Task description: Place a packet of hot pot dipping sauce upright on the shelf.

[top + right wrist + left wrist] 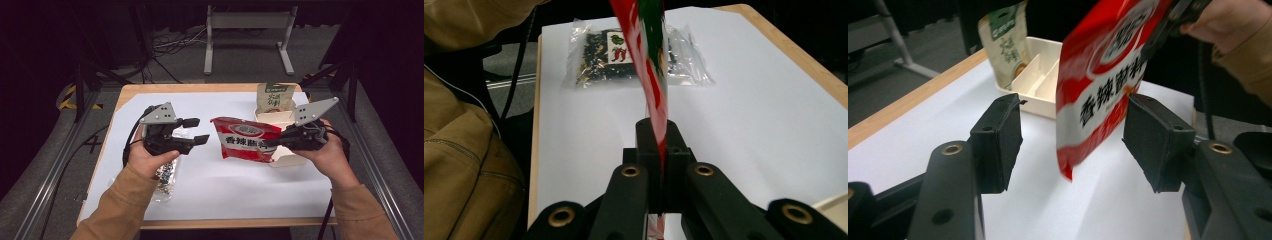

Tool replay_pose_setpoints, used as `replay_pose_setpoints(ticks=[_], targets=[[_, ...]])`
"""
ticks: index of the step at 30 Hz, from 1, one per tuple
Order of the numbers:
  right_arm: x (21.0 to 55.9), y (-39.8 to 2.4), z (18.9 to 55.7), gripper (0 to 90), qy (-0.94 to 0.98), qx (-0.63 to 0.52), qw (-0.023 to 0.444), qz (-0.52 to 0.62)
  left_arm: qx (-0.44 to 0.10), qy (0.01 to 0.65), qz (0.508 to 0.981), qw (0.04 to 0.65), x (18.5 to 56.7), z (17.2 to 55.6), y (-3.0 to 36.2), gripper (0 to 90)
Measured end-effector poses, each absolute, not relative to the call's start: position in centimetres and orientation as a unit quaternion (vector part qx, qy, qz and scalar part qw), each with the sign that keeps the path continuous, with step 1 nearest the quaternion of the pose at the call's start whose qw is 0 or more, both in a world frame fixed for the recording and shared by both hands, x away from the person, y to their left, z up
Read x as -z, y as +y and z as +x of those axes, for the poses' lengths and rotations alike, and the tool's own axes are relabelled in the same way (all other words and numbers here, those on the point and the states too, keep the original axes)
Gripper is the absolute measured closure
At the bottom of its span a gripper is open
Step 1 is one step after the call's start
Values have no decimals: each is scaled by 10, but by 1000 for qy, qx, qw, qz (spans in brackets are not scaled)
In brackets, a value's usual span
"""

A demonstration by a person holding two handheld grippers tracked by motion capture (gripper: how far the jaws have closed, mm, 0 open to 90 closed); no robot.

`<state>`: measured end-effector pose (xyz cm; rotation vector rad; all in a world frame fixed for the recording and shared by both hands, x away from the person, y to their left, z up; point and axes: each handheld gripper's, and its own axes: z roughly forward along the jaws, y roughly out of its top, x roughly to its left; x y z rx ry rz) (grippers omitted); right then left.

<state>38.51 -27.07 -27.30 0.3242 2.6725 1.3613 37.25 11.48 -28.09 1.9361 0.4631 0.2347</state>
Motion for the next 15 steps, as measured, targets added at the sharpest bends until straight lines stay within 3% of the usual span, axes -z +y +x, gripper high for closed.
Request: replay_pose_setpoints(ticks=[15], targets=[[249, -290, 395, 900, 876, -457, 93, 122, -114, 237, 793, 550, 311, 370, 142, 377]])
